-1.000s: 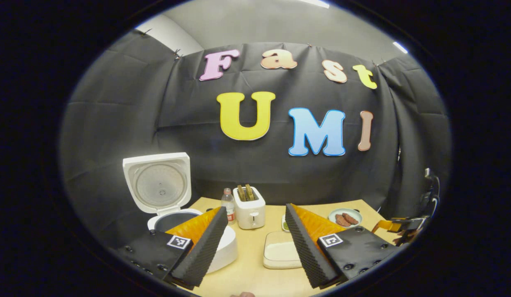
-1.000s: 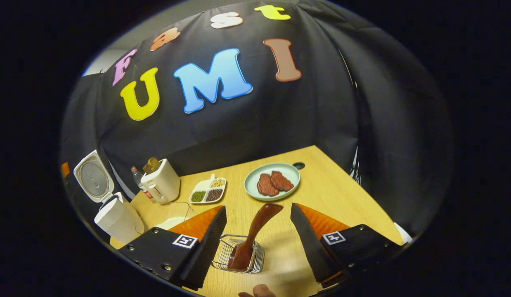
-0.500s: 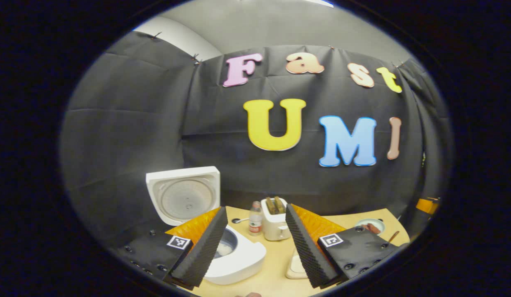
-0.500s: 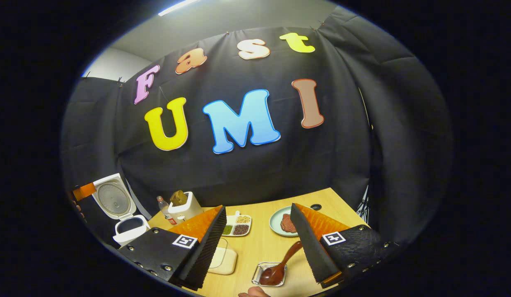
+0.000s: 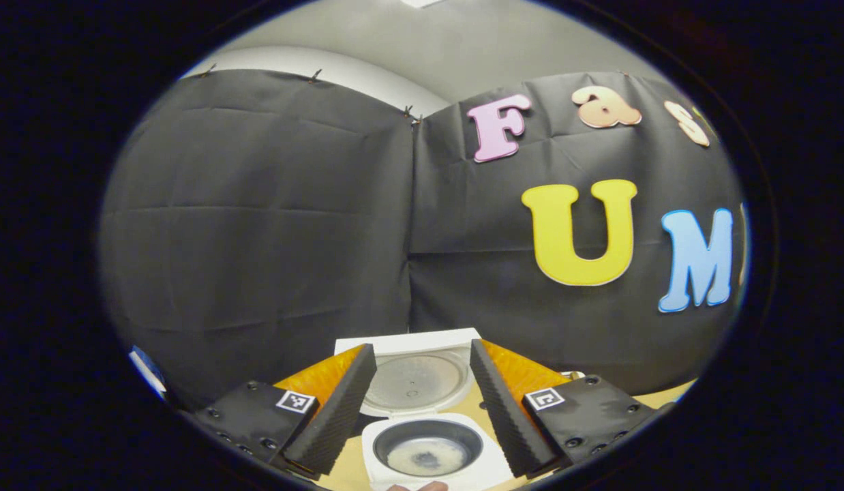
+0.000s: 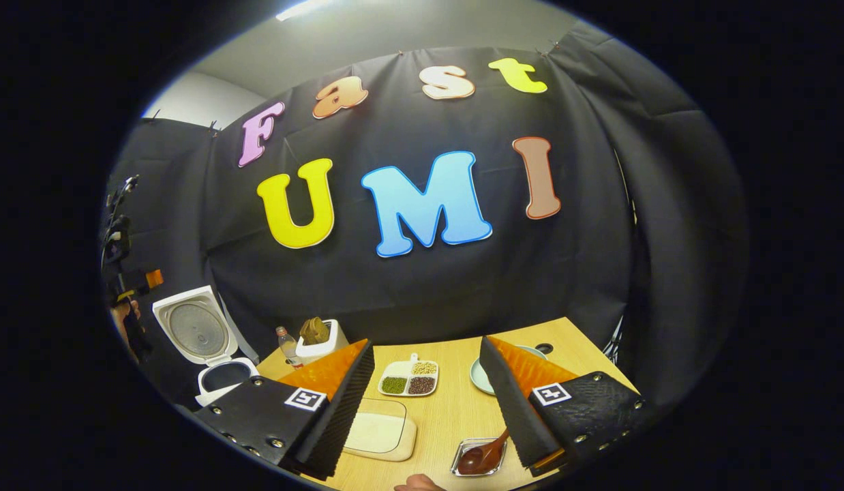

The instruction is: Close the left gripper, press the button to open the rice cooker; take a wooden spoon from the chopstick holder with the right hand, scoop a spoonful of rice and pour it into the rice cooker, then put the wooden spoon back into the chopstick holder.

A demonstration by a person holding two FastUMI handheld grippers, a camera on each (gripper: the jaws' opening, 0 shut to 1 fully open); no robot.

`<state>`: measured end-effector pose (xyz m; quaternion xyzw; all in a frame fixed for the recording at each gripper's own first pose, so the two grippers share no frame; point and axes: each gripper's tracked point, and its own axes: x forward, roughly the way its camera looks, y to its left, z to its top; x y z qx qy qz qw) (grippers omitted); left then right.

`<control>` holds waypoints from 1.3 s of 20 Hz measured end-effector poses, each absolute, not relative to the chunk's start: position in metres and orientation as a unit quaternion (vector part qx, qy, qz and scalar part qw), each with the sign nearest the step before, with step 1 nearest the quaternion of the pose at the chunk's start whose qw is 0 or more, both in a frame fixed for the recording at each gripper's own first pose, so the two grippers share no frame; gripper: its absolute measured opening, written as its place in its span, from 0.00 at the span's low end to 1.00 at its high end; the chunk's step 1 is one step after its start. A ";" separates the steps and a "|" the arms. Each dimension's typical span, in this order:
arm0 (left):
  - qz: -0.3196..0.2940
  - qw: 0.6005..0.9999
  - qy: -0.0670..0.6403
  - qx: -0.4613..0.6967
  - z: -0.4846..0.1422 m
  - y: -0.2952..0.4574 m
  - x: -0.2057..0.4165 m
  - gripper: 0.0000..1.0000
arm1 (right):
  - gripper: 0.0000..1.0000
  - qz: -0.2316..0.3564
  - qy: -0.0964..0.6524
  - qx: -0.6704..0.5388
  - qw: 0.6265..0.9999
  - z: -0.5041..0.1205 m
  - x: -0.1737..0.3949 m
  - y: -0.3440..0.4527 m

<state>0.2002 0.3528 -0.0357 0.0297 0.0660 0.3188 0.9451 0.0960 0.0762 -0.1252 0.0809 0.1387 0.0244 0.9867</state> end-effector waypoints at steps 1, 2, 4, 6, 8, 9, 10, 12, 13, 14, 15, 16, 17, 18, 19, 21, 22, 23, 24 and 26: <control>0.321 0.944 0.072 0.013 -0.041 0.360 0.214 0.98 | 0.94 0.022 0.137 0.079 0.987 -0.123 0.096 0.076; 0.329 0.941 0.078 0.001 -0.043 0.370 0.225 0.98 | 0.94 0.017 0.135 0.079 0.988 -0.122 0.097 0.074; 0.349 0.933 0.088 -0.002 -0.049 0.395 0.245 0.99 | 0.94 0.004 0.134 0.084 0.987 -0.122 0.101 0.069; 0.364 0.926 0.099 0.003 -0.054 0.418 0.263 0.99 | 0.94 -0.009 0.136 0.086 0.987 -0.123 0.105 0.062; 0.373 0.921 0.112 -0.005 -0.060 0.438 0.279 0.99 | 0.94 -0.019 0.142 0.088 0.986 -0.126 0.108 0.058; 0.377 0.919 0.117 -0.009 -0.064 0.448 0.286 0.95 | 0.94 -0.021 0.142 0.087 0.986 -0.126 0.109 0.058; 0.384 0.916 0.120 -0.008 -0.065 0.458 0.292 0.95 | 0.94 -0.026 0.142 0.084 0.986 -0.126 0.112 0.057; 0.390 0.911 0.133 -0.011 -0.072 0.473 0.304 0.95 | 0.94 -0.027 0.140 0.079 0.987 -0.125 0.115 0.056; 0.393 0.909 0.137 -0.010 -0.074 0.482 0.311 0.95 | 0.94 -0.027 0.139 0.075 0.987 -0.125 0.117 0.057; 0.398 0.906 0.145 -0.010 -0.079 0.489 0.315 0.95 | 0.94 -0.026 0.139 0.071 0.987 -0.125 0.121 0.057; 0.399 0.904 0.150 -0.011 -0.084 0.494 0.322 0.99 | 0.94 -0.026 0.140 0.068 0.988 -0.126 0.123 0.058; 0.400 0.903 0.156 -0.016 -0.090 0.498 0.326 0.99 | 0.94 -0.028 0.141 0.063 0.988 -0.126 0.125 0.058; 0.400 0.901 0.165 -0.021 -0.095 0.501 0.330 0.95 | 0.94 -0.033 0.140 0.059 0.988 -0.127 0.127 0.056; 0.400 0.899 0.175 -0.029 -0.101 0.503 0.332 0.95 | 0.94 -0.033 0.137 0.060 0.988 -0.124 0.128 0.056; 0.405 0.893 0.193 -0.041 -0.115 0.505 0.330 0.95 | 0.94 -0.034 0.134 0.061 0.988 -0.124 0.130 0.057; 0.413 0.889 0.198 -0.019 -0.118 0.505 0.327 0.93 | 0.94 -0.037 0.132 0.061 0.989 -0.125 0.133 0.056; 0.415 0.889 0.191 -0.015 -0.114 0.504 0.325 0.91 | 0.94 -0.037 0.135 0.062 0.988 -0.126 0.133 0.056; 0.416 0.888 0.194 -0.020 -0.115 0.502 0.326 0.92 | 0.94 -0.036 0.137 0.064 0.988 -0.128 0.133 0.056; 0.415 0.888 0.194 -0.023 -0.115 0.501 0.325 0.92 | 0.94 -0.036 0.136 0.065 0.988 -0.126 0.132 0.057; 0.411 0.891 0.190 -0.031 -0.114 0.492 0.318 0.92 | 0.94 -0.038 0.118 0.064 0.990 -0.115 0.132 0.056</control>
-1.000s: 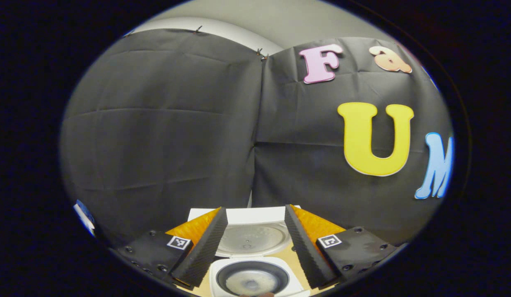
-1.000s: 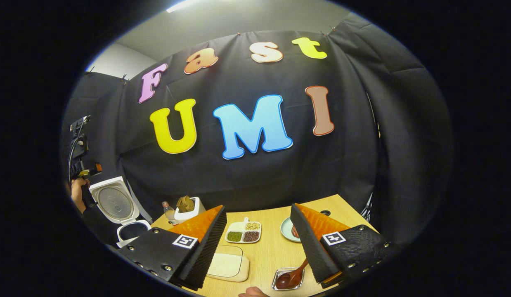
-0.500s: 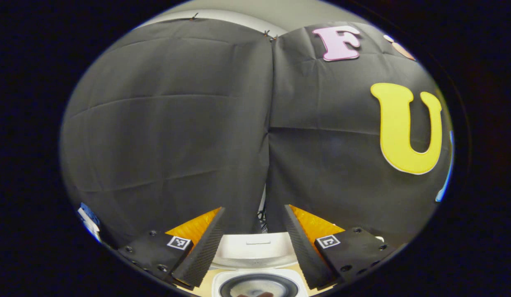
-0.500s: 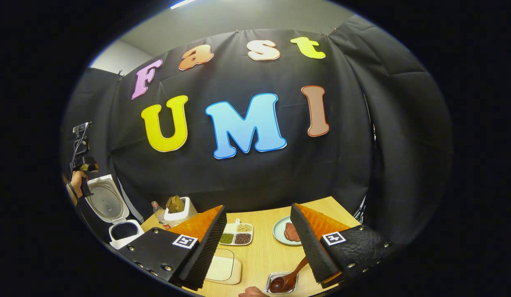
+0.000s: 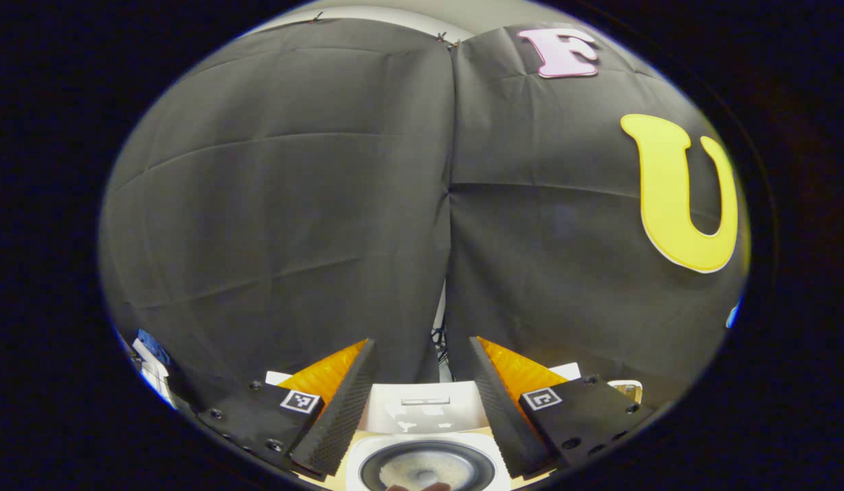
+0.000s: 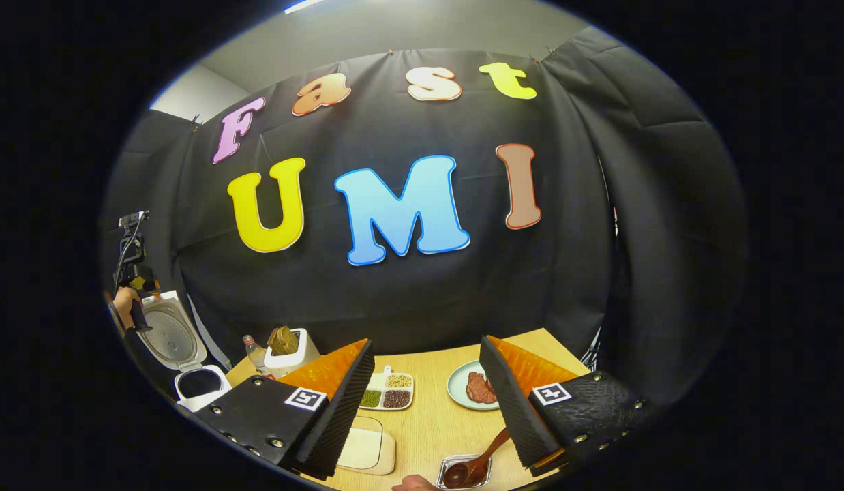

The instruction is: Close the left gripper, press the button to open the rice cooker; take a wooden spoon from the chopstick holder with the right hand, scoop a spoonful of rice and pour it into the rice cooker, then put the wooden spoon back into the chopstick holder.

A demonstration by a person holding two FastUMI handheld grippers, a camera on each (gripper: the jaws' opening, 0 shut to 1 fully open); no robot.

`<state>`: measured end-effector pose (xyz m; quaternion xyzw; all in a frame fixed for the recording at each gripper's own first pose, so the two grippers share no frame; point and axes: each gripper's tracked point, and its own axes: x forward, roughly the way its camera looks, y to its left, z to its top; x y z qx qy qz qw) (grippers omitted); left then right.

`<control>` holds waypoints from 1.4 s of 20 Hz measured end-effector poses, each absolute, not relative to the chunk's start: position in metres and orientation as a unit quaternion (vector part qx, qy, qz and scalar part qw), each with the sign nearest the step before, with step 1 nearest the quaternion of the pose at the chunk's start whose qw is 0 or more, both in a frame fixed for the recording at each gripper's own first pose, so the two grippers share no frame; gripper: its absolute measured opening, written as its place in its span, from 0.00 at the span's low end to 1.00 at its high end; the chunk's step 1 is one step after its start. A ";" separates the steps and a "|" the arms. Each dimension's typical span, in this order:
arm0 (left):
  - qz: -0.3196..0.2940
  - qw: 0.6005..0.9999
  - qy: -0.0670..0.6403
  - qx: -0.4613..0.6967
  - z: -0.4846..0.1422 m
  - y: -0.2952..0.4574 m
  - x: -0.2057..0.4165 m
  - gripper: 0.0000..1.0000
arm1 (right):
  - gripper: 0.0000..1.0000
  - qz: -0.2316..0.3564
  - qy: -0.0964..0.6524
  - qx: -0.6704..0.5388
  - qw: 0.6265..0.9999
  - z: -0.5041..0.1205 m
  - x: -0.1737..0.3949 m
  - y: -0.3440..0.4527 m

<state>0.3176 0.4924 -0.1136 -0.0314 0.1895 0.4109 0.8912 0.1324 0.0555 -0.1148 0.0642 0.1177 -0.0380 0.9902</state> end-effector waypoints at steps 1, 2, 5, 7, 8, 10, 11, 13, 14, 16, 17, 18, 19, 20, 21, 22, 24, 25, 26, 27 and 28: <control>0.408 0.893 0.187 -0.034 -0.115 0.482 0.310 0.92 | 0.94 -0.038 0.105 0.060 0.992 -0.108 0.132 0.056; 0.406 0.894 0.185 -0.033 -0.115 0.475 0.304 0.92 | 0.94 -0.036 0.095 0.053 0.993 -0.103 0.130 0.056; 0.402 0.897 0.182 -0.023 -0.117 0.461 0.296 0.92 | 0.94 -0.023 0.090 0.040 0.995 -0.099 0.125 0.065; 0.399 0.899 0.179 -0.014 -0.121 0.446 0.286 0.91 | 0.94 -0.017 0.092 0.042 0.995 -0.099 0.122 0.068; 0.398 0.900 0.179 -0.015 -0.122 0.439 0.281 0.92 | 0.94 -0.015 0.092 0.041 0.995 -0.098 0.119 0.068; 0.396 0.901 0.178 -0.016 -0.129 0.424 0.269 0.92 | 0.87 -0.012 0.095 0.038 0.995 -0.099 0.116 0.068; 0.394 0.901 0.180 -0.017 -0.132 0.418 0.264 0.92 | 0.94 -0.011 0.097 0.038 0.994 -0.100 0.115 0.068; 0.379 0.906 0.187 -0.025 -0.144 0.399 0.253 0.93 | 0.94 -0.009 0.100 0.040 0.994 -0.100 0.114 0.067; 0.375 0.906 0.193 -0.027 -0.151 0.393 0.247 0.95 | 0.87 -0.009 0.099 0.039 0.994 -0.099 0.115 0.067; 0.370 0.907 0.199 -0.029 -0.163 0.380 0.237 0.91 | 0.94 -0.009 0.095 0.039 0.995 -0.097 0.114 0.065; 0.369 0.907 0.201 -0.028 -0.169 0.376 0.233 0.95 | 0.94 -0.008 0.094 0.038 0.995 -0.095 0.113 0.066; 0.369 0.907 0.203 -0.026 -0.174 0.372 0.230 0.95 | 0.94 -0.007 0.092 0.035 0.995 -0.094 0.112 0.066; 0.368 0.906 0.206 -0.025 -0.181 0.368 0.227 0.91 | 0.94 -0.006 0.089 0.033 0.995 -0.092 0.110 0.067; 0.367 0.906 0.209 -0.029 -0.186 0.365 0.222 0.95 | 0.94 -0.003 0.086 0.031 0.996 -0.089 0.109 0.069; 0.367 0.905 0.213 -0.033 -0.190 0.362 0.219 0.95 | 0.94 0.003 0.082 0.031 0.996 -0.086 0.108 0.072; 0.368 0.904 0.215 -0.036 -0.195 0.359 0.215 0.95 | 0.94 0.008 0.079 0.030 0.996 -0.084 0.107 0.074; 0.379 0.899 0.216 -0.037 -0.202 0.361 0.208 0.94 | 0.94 0.010 0.081 0.028 0.996 -0.085 0.106 0.075; 0.381 0.897 0.220 -0.034 -0.206 0.358 0.209 0.92 | 0.94 0.008 0.086 0.027 0.996 -0.089 0.104 0.075; 0.382 0.896 0.224 -0.028 -0.211 0.357 0.206 0.92 | 0.94 0.007 0.089 0.027 0.996 -0.090 0.103 0.075; 0.384 0.894 0.229 -0.034 -0.216 0.355 0.203 0.92 | 0.94 0.005 0.091 0.029 0.995 -0.091 0.104 0.075; 0.386 0.891 0.235 -0.040 -0.221 0.353 0.201 0.92 | 0.94 0.004 0.094 0.030 0.995 -0.091 0.103 0.074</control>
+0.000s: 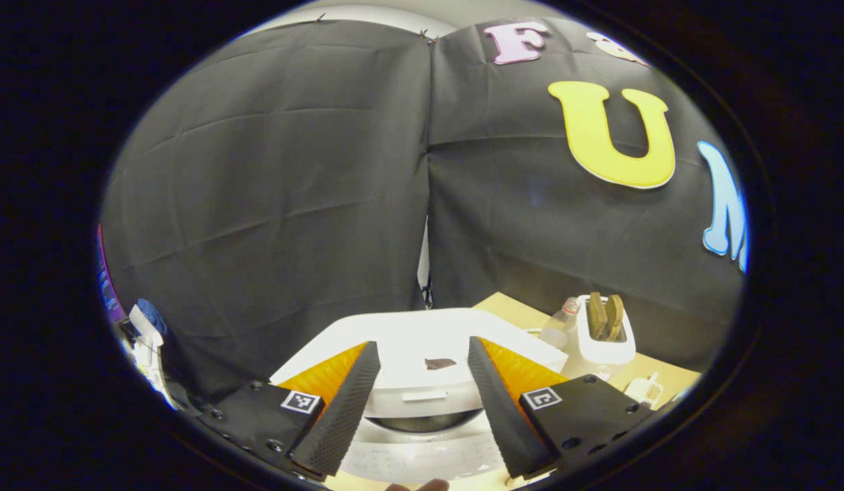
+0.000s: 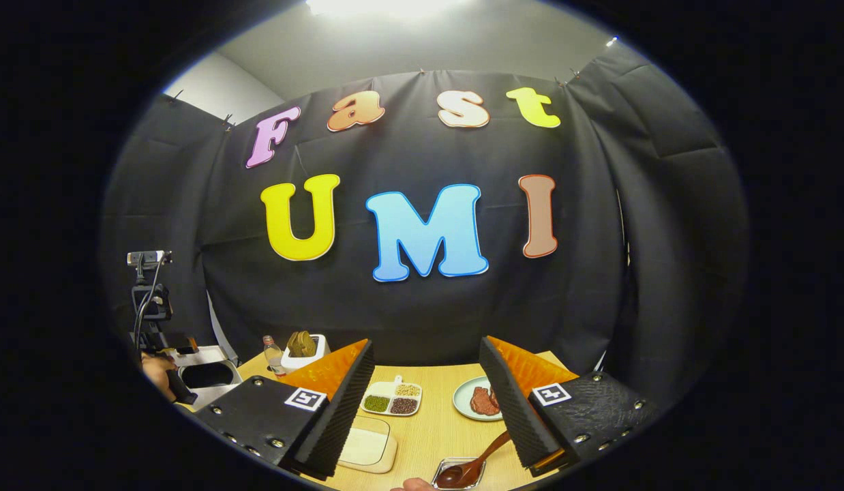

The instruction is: Close the left gripper, press the button to open the rice cooker; take a wooden spoon from the chopstick holder with the right hand, scoop a spoonful of rice and pour it into the rice cooker, then put the wooden spoon back into the chopstick holder.

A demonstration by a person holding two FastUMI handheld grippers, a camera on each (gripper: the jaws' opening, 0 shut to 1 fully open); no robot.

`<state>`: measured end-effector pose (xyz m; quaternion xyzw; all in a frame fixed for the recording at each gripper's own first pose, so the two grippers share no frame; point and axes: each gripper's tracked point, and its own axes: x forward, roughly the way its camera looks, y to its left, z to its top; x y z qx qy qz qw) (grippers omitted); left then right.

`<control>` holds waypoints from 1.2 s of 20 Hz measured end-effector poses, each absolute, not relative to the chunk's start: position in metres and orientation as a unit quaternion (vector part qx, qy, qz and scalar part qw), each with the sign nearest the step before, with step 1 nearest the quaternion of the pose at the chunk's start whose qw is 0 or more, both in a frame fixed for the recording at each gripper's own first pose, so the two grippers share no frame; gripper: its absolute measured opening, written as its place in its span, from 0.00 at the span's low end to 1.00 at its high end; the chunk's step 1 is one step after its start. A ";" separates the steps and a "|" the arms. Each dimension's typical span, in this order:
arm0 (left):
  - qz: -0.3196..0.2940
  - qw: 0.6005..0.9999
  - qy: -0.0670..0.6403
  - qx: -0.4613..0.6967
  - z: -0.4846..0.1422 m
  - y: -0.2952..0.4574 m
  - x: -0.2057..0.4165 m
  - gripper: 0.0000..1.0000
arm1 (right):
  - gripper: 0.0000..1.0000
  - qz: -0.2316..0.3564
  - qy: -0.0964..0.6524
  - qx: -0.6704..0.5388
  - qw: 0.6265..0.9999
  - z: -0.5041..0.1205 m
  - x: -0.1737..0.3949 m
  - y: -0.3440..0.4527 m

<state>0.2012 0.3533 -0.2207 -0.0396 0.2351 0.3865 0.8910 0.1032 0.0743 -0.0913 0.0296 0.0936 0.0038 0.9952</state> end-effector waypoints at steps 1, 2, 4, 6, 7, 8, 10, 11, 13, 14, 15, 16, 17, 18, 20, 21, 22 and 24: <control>0.383 0.890 0.241 -0.042 -0.228 0.349 0.200 0.92 | 0.94 0.000 0.095 0.029 0.995 -0.093 0.102 0.072; 0.378 0.891 0.249 -0.039 -0.235 0.345 0.198 0.92 | 0.94 -0.004 0.094 0.029 0.995 -0.092 0.102 0.070; 0.371 0.892 0.255 -0.042 -0.244 0.342 0.194 0.93 | 0.94 -0.009 0.096 0.032 0.995 -0.093 0.101 0.067; 0.368 0.891 0.263 -0.044 -0.252 0.339 0.190 0.93 | 0.94 -0.013 0.101 0.035 0.994 -0.096 0.100 0.065; 0.367 0.890 0.267 -0.044 -0.256 0.338 0.188 0.94 | 0.94 -0.013 0.105 0.035 0.994 -0.100 0.099 0.065; 0.365 0.889 0.272 -0.045 -0.260 0.336 0.186 0.94 | 0.94 -0.014 0.109 0.035 0.993 -0.103 0.099 0.065; 0.359 0.889 0.282 -0.046 -0.269 0.336 0.185 0.93 | 0.94 -0.013 0.113 0.037 0.993 -0.104 0.098 0.066; 0.356 0.888 0.287 -0.047 -0.274 0.335 0.185 0.93 | 0.94 -0.010 0.115 0.036 0.993 -0.105 0.098 0.067; 0.352 0.886 0.297 -0.050 -0.283 0.333 0.183 0.93 | 0.87 -0.007 0.117 0.030 0.993 -0.108 0.097 0.068; 0.351 0.885 0.303 -0.051 -0.287 0.332 0.181 0.93 | 0.87 -0.007 0.120 0.030 0.992 -0.109 0.095 0.069; 0.350 0.883 0.308 -0.049 -0.292 0.331 0.180 0.94 | 0.87 -0.007 0.121 0.030 0.992 -0.110 0.095 0.069; 0.349 0.882 0.314 -0.049 -0.296 0.330 0.178 0.91 | 0.87 -0.007 0.122 0.030 0.992 -0.110 0.094 0.068; 0.348 0.882 0.313 -0.045 -0.296 0.331 0.178 0.93 | 0.87 -0.008 0.124 0.029 0.992 -0.112 0.094 0.067; 0.347 0.883 0.314 -0.042 -0.297 0.330 0.178 0.94 | 0.87 -0.008 0.126 0.029 0.992 -0.113 0.093 0.066; 0.345 0.882 0.318 -0.043 -0.300 0.327 0.179 0.97 | 0.87 -0.010 0.133 0.029 0.991 -0.117 0.091 0.064; 0.345 0.881 0.321 -0.043 -0.302 0.328 0.176 0.99 | 0.87 -0.010 0.135 0.030 0.990 -0.118 0.091 0.065; 0.345 0.881 0.321 -0.044 -0.303 0.328 0.177 0.99 | 0.87 -0.010 0.136 0.030 0.990 -0.118 0.091 0.065; 0.352 0.879 0.317 -0.051 -0.306 0.326 0.175 1.00 | 0.94 -0.008 0.136 0.027 0.990 -0.119 0.091 0.066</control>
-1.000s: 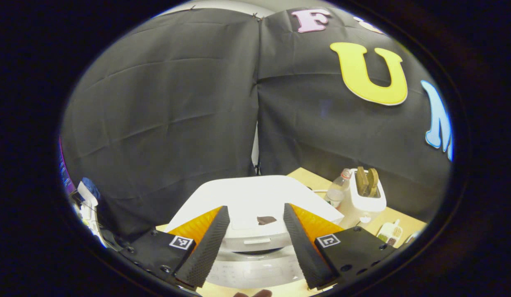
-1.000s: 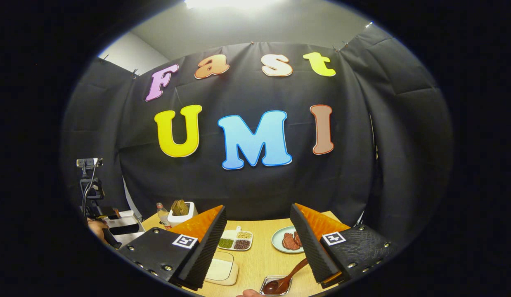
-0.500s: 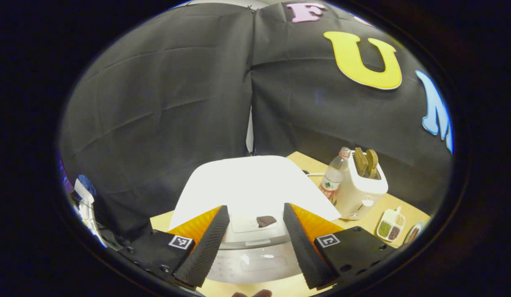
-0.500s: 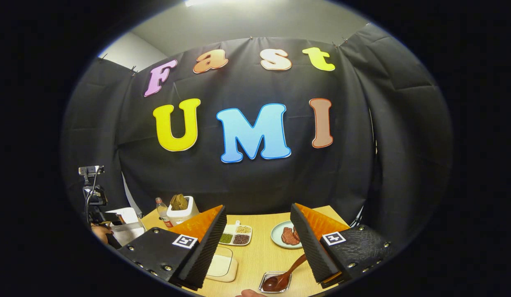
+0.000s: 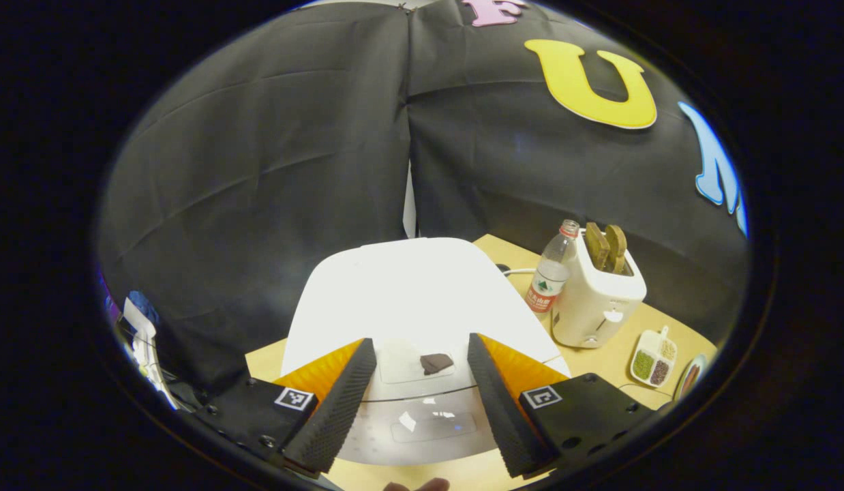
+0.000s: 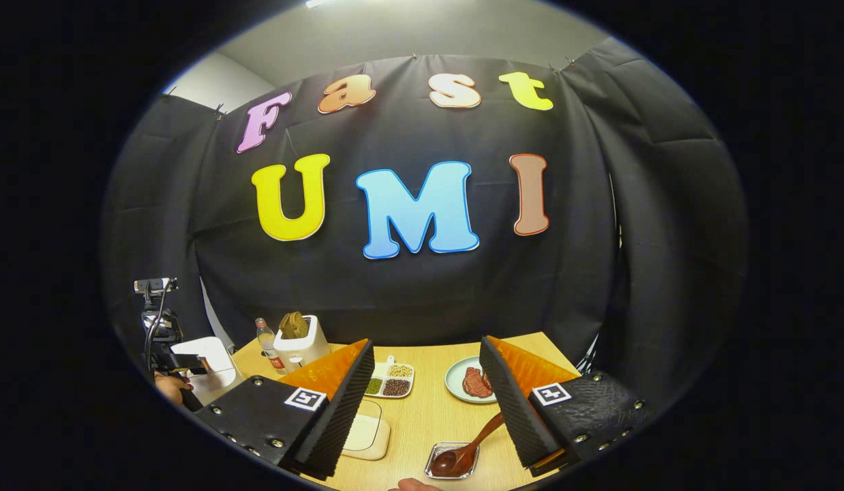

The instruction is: Close the left gripper, press the button to open the rice cooker; take a wooden spoon from the chopstick holder with the right hand, scoop a spoonful of rice and pour it into the rice cooker, then put the wooden spoon back into the chopstick holder.

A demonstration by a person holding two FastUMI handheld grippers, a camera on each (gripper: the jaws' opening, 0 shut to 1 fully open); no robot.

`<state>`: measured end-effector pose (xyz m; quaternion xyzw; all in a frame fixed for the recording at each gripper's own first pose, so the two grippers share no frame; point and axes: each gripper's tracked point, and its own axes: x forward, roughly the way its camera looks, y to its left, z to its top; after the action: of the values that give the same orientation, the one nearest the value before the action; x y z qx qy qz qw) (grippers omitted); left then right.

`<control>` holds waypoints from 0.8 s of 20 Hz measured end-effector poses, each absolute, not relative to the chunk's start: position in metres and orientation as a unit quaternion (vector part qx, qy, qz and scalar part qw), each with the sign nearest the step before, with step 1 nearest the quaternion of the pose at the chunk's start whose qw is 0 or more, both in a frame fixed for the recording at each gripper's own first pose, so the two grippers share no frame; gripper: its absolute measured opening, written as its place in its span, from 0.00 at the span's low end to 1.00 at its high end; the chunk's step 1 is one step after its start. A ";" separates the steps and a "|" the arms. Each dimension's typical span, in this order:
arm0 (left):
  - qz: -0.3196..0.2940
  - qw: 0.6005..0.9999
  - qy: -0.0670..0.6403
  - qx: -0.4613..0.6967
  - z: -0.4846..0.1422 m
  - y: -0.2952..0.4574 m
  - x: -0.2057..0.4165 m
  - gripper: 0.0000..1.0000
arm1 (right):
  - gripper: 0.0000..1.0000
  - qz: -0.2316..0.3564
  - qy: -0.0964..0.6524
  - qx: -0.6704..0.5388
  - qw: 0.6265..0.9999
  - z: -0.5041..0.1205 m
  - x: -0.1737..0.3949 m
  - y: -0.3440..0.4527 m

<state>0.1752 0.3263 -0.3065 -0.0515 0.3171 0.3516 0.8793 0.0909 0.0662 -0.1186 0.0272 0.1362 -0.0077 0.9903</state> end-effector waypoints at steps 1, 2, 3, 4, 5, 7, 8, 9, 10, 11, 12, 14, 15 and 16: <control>0.356 0.881 0.308 -0.047 -0.305 0.328 0.176 0.96 | 0.94 -0.005 0.138 0.028 0.990 -0.120 0.090 0.068; 0.357 0.881 0.308 -0.042 -0.305 0.329 0.176 0.96 | 0.94 -0.003 0.140 0.029 0.990 -0.122 0.089 0.070; 0.355 0.883 0.306 -0.040 -0.303 0.328 0.175 0.96 | 0.94 -0.002 0.141 0.029 0.990 -0.123 0.088 0.070; 0.343 0.886 0.310 -0.042 -0.302 0.325 0.179 0.96 | 0.94 -0.002 0.140 0.030 0.990 -0.121 0.087 0.069; 0.328 0.890 0.314 -0.040 -0.299 0.324 0.179 0.92 | 0.94 -0.001 0.137 0.031 0.990 -0.120 0.087 0.068; 0.304 0.910 0.281 -0.029 -0.278 0.318 0.187 0.96 | 0.94 -0.002 0.133 0.027 0.991 -0.117 0.086 0.065; 0.291 0.922 0.256 -0.009 -0.258 0.315 0.194 1.00 | 0.94 -0.004 0.132 0.027 0.991 -0.116 0.087 0.063; 0.270 0.934 0.234 0.004 -0.238 0.306 0.197 0.96 | 0.94 -0.007 0.130 0.027 0.991 -0.114 0.088 0.060; 0.244 0.946 0.214 0.006 -0.218 0.291 0.201 0.95 | 0.94 -0.009 0.127 0.028 0.991 -0.111 0.088 0.059; 0.223 0.955 0.197 0.001 -0.202 0.273 0.203 0.95 | 0.94 -0.011 0.123 0.029 0.992 -0.108 0.088 0.057; 0.196 0.964 0.179 -0.011 -0.184 0.253 0.203 0.99 | 0.94 -0.013 0.117 0.029 0.993 -0.103 0.089 0.056; 0.155 0.977 0.147 -0.022 -0.153 0.220 0.199 0.99 | 0.94 -0.015 0.104 0.029 0.994 -0.090 0.088 0.055; 0.139 0.981 0.134 -0.023 -0.139 0.210 0.195 0.99 | 0.94 -0.014 0.096 0.028 0.995 -0.083 0.086 0.055; 0.121 0.985 0.124 -0.026 -0.126 0.194 0.191 0.99 | 0.94 -0.012 0.090 0.025 0.996 -0.075 0.085 0.055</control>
<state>0.1913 0.1939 -0.1260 -0.0260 0.1237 0.1212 0.9845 0.0847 0.0552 -0.0755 0.0250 0.0900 -0.0125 0.9956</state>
